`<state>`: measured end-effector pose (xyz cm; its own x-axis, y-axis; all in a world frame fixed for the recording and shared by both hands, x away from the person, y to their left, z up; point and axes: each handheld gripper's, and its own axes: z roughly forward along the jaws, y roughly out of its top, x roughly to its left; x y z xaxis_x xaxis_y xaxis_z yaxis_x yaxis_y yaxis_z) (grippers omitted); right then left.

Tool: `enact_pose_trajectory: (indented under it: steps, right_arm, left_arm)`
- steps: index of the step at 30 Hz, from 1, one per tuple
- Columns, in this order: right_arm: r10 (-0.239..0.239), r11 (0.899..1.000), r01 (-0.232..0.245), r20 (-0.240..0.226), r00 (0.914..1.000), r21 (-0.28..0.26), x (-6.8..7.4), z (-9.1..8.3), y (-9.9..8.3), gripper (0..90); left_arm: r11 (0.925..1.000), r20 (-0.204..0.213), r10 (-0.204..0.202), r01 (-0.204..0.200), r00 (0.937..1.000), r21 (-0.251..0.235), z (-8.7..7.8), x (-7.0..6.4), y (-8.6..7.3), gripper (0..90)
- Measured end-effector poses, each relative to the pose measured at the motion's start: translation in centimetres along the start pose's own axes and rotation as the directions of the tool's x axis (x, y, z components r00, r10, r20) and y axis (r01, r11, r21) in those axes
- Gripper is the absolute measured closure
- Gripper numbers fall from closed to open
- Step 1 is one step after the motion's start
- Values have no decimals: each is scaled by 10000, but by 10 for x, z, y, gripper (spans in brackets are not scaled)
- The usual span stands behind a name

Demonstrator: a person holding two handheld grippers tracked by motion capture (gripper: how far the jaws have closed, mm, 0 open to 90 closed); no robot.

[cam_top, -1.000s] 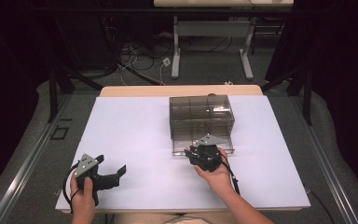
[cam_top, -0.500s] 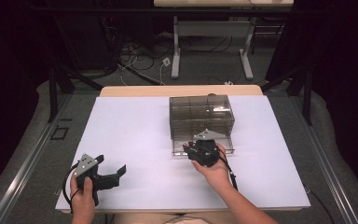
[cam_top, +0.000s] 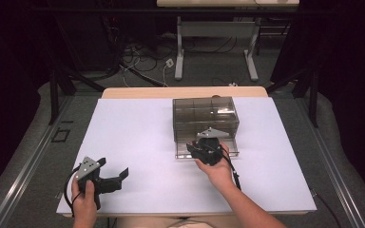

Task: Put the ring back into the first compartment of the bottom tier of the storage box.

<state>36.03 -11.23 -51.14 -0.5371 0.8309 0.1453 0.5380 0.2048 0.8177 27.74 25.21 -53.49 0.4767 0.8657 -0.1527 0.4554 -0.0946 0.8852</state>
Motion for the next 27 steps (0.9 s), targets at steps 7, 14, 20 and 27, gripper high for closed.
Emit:
enact_pose_trajectory:
  steps: [7, 14, 20, 27]
  right_arm:
    - [-45, 10000, 45, 68, 10000, -18, 1, 5, 5, 702]
    - [-49, 10000, 48, 162, 9999, 84, 1, 10, 7, 702]
    - [-54, 9999, 51, 217, 9998, 133, 1, 15, 8, 702]
    - [1, 9999, -5, 193, 9998, 170, 2, 22, 8, 702]
  left_arm:
    - [10000, 13, -5, 5, 10000, -10, 0, 0, 0, 2]
    - [10000, 1, -4, 4, 10000, -21, 0, 0, 0, 2]
    - [10000, 15, -5, 5, 10000, -16, 0, 0, 0, 2]
    - [10000, 7, -20, 20, 10000, -13, 0, 0, 0, 2]
